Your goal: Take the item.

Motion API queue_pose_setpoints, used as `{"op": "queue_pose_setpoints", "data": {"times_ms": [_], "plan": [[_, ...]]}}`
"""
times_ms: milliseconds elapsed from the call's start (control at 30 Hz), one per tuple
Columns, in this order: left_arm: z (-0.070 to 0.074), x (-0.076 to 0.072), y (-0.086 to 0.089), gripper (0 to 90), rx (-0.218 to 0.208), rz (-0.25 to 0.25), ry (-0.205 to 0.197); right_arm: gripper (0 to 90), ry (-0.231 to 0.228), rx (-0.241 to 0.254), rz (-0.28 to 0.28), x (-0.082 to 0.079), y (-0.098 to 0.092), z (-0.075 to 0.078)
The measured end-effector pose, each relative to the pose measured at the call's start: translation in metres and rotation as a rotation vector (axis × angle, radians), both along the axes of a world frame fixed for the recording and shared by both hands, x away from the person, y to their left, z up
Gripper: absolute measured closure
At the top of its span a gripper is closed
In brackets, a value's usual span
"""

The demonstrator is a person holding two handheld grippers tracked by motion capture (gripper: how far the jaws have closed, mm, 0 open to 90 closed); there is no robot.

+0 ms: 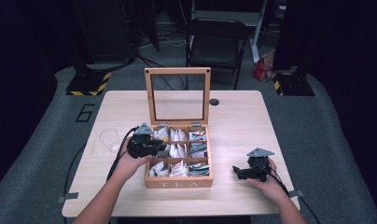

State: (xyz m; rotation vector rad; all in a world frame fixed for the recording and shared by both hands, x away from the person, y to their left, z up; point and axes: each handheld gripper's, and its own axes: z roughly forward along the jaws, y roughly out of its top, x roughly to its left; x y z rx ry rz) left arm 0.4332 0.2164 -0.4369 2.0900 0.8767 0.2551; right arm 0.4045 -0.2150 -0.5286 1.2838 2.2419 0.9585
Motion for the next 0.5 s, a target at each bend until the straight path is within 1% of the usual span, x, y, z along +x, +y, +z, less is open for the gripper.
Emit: {"op": "queue_pose_setpoints", "data": {"times_ms": [33, 67, 133, 167, 200, 300, 400, 500], "plan": [[0.0001, -0.0009, -0.0002, 72.2, -0.009, 0.004, 0.011, 3.5, 0.000, 0.000, 0.000, 0.0000, 0.0000, 0.0000], [0.0007, -0.0010, 0.0005, 73.1, -0.001, 0.000, 0.013, 3.5, 0.000, 0.000, 0.000, 0.0000, 0.0000, 0.0000], [0.0008, -0.0021, 0.0003, 75.9, -0.001, 0.002, 0.009, 3.5, 0.000, 0.000, 0.000, 0.0000, 0.0000, 0.0000], [0.0015, -0.0022, 0.0009, 77.4, 0.009, -0.003, 0.011, 3.5, 0.000, 0.000, 0.000, 0.0000, 0.0000, 0.0000], [0.0016, -0.0028, 0.0007, 79.7, 0.006, -0.005, 0.015, 3.5, 0.000, 0.000, 0.000, 0.0000, 0.0000, 0.0000], [0.0033, -0.0046, 0.0005, 82.8, 0.011, -0.002, -0.006, 3.5, 0.000, 0.000, 0.000, 0.0000, 0.0000, 0.0000], [0.0064, -0.0060, 0.0016, 83.0, 0.009, -0.001, -0.018, 3.5, 0.000, 0.000, 0.000, 0.0000, 0.0000, 0.0000], [0.0099, -0.0079, 0.0042, 87.4, 0.009, 0.000, -0.032, 3.5, 0.000, 0.000, 0.000, 0.0000, 0.0000, 0.0000]]}}
